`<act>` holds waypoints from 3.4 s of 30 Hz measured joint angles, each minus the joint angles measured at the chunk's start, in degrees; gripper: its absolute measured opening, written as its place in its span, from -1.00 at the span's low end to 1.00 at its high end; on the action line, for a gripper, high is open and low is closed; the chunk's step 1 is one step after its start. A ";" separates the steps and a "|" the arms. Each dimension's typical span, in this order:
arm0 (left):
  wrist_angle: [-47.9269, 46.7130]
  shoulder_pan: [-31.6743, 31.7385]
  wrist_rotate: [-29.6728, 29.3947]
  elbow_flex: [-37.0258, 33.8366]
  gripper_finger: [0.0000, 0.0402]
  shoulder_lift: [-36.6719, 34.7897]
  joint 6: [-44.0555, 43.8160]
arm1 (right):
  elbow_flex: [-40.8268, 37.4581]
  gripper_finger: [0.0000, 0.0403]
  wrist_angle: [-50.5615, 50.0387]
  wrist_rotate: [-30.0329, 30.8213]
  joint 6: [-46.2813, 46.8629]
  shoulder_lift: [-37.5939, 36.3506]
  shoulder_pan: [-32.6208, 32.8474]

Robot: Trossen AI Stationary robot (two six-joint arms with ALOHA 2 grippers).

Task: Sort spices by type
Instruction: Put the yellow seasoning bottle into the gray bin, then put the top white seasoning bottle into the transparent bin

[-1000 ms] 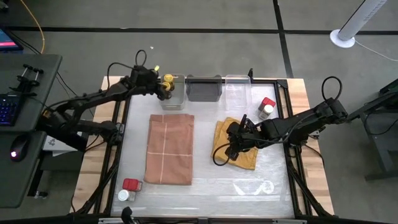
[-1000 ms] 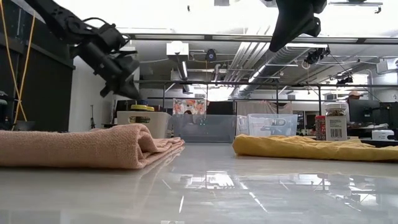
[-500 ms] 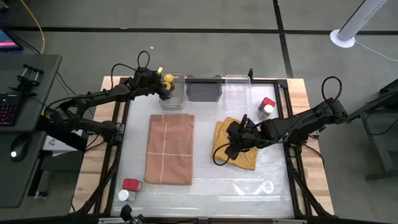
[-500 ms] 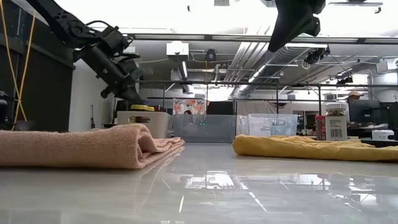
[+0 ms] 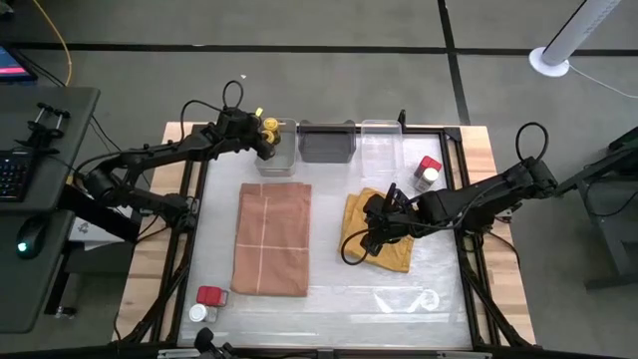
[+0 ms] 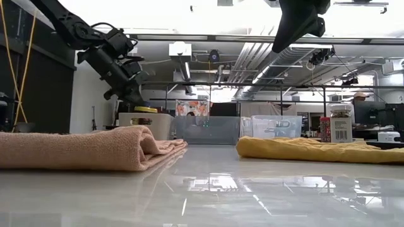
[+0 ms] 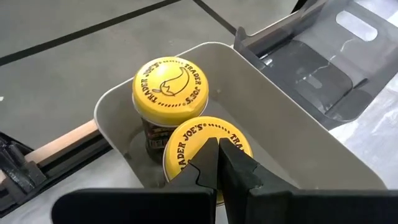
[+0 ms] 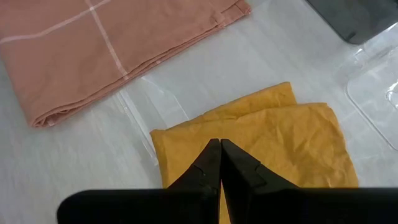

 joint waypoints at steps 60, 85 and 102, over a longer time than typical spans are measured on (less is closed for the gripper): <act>6.65 -37.55 -16.30 4.81 -1.00 -27.77 -24.06 | -28.20 -1.00 -11.99 1.89 10.28 -27.96 -41.20; 6.34 -37.53 -16.17 4.81 -1.00 -27.77 -24.09 | -28.27 -1.00 -12.14 0.16 5.69 -27.96 -41.20; 6.29 -37.51 -14.62 4.85 -1.00 -27.75 -24.20 | -31.65 -1.00 -17.64 -10.93 6.23 -28.72 -30.92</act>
